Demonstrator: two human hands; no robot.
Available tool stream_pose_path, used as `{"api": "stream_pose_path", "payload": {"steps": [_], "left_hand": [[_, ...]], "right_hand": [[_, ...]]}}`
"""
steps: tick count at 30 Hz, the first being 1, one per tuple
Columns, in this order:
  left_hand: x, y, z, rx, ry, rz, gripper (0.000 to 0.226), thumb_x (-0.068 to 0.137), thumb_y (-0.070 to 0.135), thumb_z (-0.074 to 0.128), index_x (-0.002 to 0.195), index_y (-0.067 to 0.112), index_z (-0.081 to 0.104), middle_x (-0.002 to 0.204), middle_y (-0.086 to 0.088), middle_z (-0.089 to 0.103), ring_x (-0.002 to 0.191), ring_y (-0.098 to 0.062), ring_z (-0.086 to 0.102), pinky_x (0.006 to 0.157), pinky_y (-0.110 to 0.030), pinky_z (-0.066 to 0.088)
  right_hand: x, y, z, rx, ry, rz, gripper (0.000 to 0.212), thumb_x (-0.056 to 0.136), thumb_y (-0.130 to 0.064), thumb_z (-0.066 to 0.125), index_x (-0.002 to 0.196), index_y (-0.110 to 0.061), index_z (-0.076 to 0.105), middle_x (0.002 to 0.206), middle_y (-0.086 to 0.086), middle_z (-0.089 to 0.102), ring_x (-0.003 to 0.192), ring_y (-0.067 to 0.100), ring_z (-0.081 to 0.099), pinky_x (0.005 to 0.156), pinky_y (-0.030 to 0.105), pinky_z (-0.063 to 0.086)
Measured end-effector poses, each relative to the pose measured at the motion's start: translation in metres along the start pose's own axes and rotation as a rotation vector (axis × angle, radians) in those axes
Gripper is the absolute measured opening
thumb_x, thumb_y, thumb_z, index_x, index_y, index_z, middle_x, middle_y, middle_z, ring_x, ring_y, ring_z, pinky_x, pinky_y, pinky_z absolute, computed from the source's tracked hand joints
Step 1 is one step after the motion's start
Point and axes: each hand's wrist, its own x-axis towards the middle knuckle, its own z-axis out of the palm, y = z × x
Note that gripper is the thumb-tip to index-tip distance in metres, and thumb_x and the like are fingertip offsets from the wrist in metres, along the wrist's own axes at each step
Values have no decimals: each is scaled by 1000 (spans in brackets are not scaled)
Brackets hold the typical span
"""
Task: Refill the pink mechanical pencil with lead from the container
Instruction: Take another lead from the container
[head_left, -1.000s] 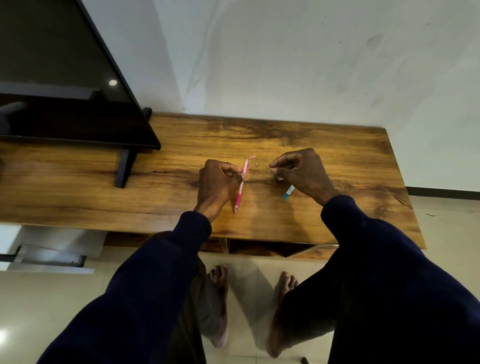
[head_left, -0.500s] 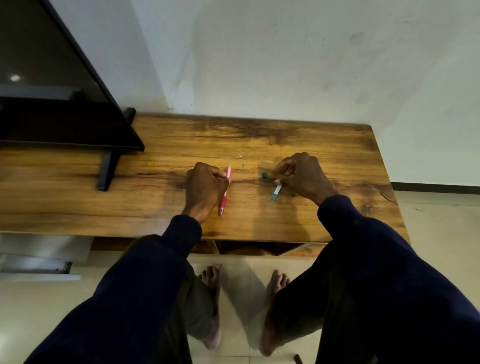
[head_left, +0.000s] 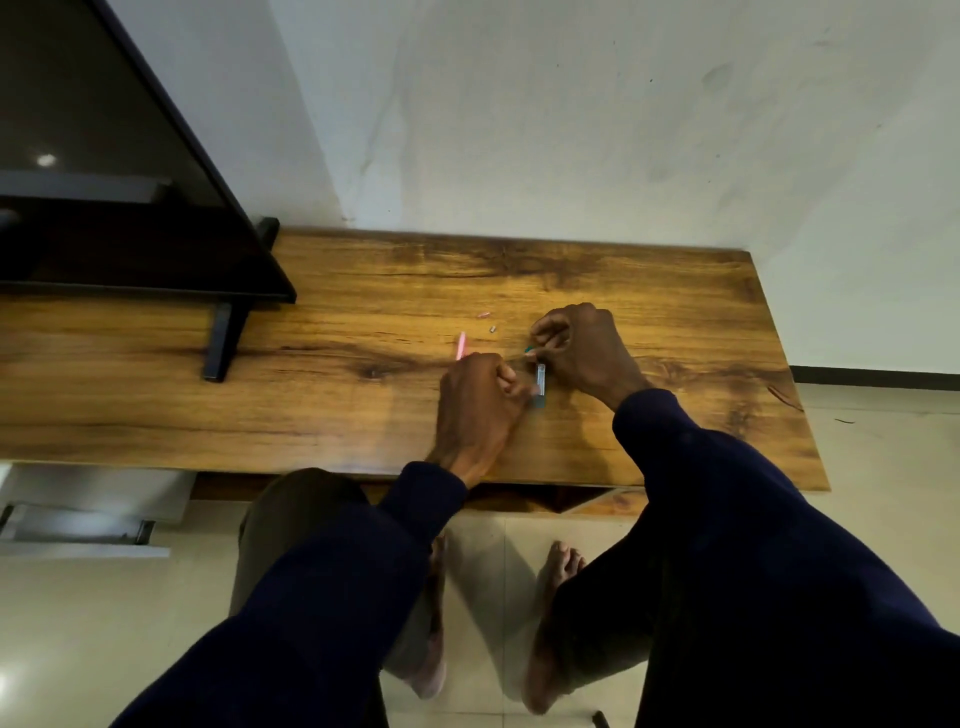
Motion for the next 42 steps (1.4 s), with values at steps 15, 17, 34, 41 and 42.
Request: {"api": "stream_pose_path", "payload": {"steps": [15,17,34,41,42], "left_hand": [[4,13,12,210,15,-31,14,88,16,78,98,8,73,100,-11,73,95,-26,70,82,-37,59],[5,9,7,210,21,-53,17,88,18,78,100,7,73,102,-11,73,96,-25,69,86,-39,59],[-2,6,-29,-79,213,117,21,91,13,79,111,8,81,99,-5,81,80,-12,73,87,-44,65],[0,3,-37,-58,221,146,26,92,14,79,117,8,78,104,-7,77,84,-15,72,74,-34,65],[0,2,-38,-49,225,152,26,92,14,79,117,8,78,104,-8,77,84,-16,72,73,-33,64]], "right_hand": [[1,-2,7,41,19,44,7,81,-8,87,80,-7,80,79,4,75,71,10,70,60,8,50],[0,-3,7,91,26,62,7,82,-8,86,81,-7,80,80,4,76,74,13,72,62,12,54],[-9,-25,-29,856,-78,167,19,87,-4,80,100,9,75,98,23,78,77,23,77,80,31,66],[-9,-33,-30,798,-52,106,23,88,-6,80,103,11,74,99,25,78,77,23,78,77,29,66],[-10,-34,-30,793,-47,97,23,88,-6,80,103,11,74,98,25,78,77,22,78,77,28,65]]}}
